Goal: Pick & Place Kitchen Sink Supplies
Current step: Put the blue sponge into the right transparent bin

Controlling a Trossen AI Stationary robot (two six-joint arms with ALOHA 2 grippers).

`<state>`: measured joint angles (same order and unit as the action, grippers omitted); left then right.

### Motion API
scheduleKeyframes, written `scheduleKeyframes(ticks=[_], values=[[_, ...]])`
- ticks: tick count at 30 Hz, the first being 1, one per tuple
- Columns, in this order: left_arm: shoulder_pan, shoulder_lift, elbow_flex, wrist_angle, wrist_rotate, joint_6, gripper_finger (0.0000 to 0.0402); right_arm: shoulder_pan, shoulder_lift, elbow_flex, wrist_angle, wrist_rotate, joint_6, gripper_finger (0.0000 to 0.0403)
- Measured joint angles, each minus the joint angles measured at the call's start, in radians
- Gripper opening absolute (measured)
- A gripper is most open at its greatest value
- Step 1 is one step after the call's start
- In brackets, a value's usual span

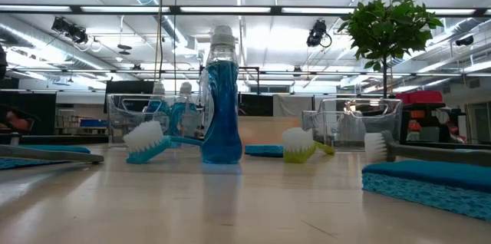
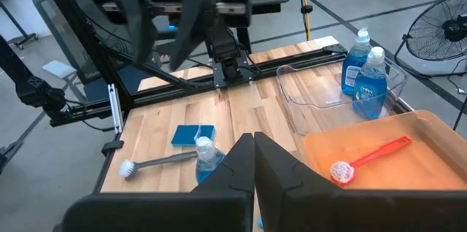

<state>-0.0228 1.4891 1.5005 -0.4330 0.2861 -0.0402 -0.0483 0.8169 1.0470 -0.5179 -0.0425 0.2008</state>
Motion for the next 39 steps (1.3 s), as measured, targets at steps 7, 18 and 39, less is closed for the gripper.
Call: scheduleKeyframes(ticks=[7,18,39], values=[[-0.025,0.000,0.000,-0.135,0.018,0.000,0.0181,0.000,0.000,0.000,0.000,0.000,0.000,0.0006],[-0.054,-0.019,0.000,-0.446,0.026,-0.126,0.0181,0.000,0.000,0.000,0.000,0.000,0.000,0.0006],[-0.100,-0.027,0.001,-0.746,-0.094,-0.212,0.0181,0.000,0.000,0.000,-0.001,0.000,0.007,0.0006]])
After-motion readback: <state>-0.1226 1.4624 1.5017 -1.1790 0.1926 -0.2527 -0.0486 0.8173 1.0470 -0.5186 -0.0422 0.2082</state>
